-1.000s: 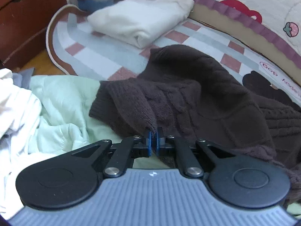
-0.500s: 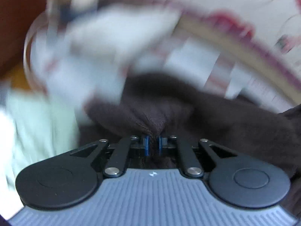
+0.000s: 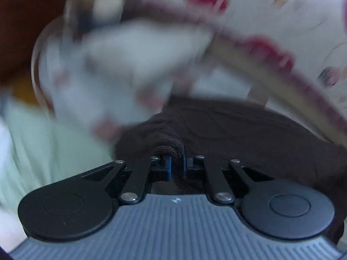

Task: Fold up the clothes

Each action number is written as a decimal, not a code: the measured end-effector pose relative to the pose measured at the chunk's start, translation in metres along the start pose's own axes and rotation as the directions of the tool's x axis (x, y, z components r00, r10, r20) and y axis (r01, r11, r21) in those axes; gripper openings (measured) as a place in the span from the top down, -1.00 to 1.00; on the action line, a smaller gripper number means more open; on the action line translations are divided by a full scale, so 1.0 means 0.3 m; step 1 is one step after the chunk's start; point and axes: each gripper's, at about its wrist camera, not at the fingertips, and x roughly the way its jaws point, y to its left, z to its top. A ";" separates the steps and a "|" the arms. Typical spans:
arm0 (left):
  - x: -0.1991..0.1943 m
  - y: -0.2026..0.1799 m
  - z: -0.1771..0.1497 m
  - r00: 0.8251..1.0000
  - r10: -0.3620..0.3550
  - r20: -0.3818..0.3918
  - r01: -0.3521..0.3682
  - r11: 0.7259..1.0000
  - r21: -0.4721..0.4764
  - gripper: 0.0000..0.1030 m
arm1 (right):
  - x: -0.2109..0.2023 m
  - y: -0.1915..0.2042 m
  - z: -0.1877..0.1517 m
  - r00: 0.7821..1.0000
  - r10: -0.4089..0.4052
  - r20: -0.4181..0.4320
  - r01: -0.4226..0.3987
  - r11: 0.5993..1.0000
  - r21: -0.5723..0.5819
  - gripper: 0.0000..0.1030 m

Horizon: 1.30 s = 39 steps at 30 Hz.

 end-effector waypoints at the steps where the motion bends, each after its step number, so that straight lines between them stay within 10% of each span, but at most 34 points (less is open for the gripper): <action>1: 0.020 -0.003 -0.011 1.000 0.016 -0.008 -0.016 1.000 0.018 0.83 | -0.015 -0.013 -0.060 0.999 0.022 -0.033 -0.022 1.000 0.002 0.04; 8: 0.033 -0.038 -0.020 0.999 0.038 0.007 -0.038 0.997 0.072 0.81 | -0.160 -0.043 -0.396 0.966 0.207 -0.154 -0.212 0.977 -0.015 -0.10; 17: 0.042 -0.040 -0.032 1.000 -0.008 -0.011 0.009 0.993 0.116 0.81 | -0.183 0.026 -0.500 0.930 0.327 -0.165 -0.315 0.944 0.094 -0.20; 22: 0.057 -0.025 -0.041 1.000 -0.014 -0.014 0.016 0.995 0.095 0.81 | -0.149 0.099 -0.525 0.938 0.182 -0.295 -0.145 0.979 0.142 -0.36; 25: 0.070 -0.032 -0.048 0.999 -0.018 -0.029 0.021 0.995 0.103 0.81 | -0.134 0.049 -0.561 0.897 0.388 -0.213 -0.273 0.864 0.424 -0.38; 28: 0.077 -0.046 -0.054 0.999 -0.017 -0.034 0.021 0.993 0.118 0.81 | -0.103 0.043 -0.566 0.898 0.418 -0.137 -0.286 0.792 0.540 -0.38; 29: 0.080 -0.051 -0.055 0.999 -0.018 -0.035 0.022 0.992 0.121 0.81 | -0.091 0.067 -0.551 0.904 0.406 -0.136 -0.291 0.816 0.500 -0.25; 31: 0.084 -0.055 -0.048 0.999 -0.021 -0.031 0.025 0.992 0.120 0.81 | -0.077 0.135 -0.520 0.925 0.350 -0.147 -0.280 0.891 0.357 0.69; 36: 0.048 -0.036 0.037 0.995 -0.089 -0.036 0.090 0.995 0.044 0.81 | -0.273 0.234 -0.343 0.962 0.232 0.145 -0.222 0.972 -0.082 0.74; 39: -0.048 -0.059 0.102 0.986 -0.165 0.018 0.164 0.985 0.049 0.81 | -0.460 0.134 -0.216 0.952 0.156 0.263 -0.125 0.984 -0.130 0.77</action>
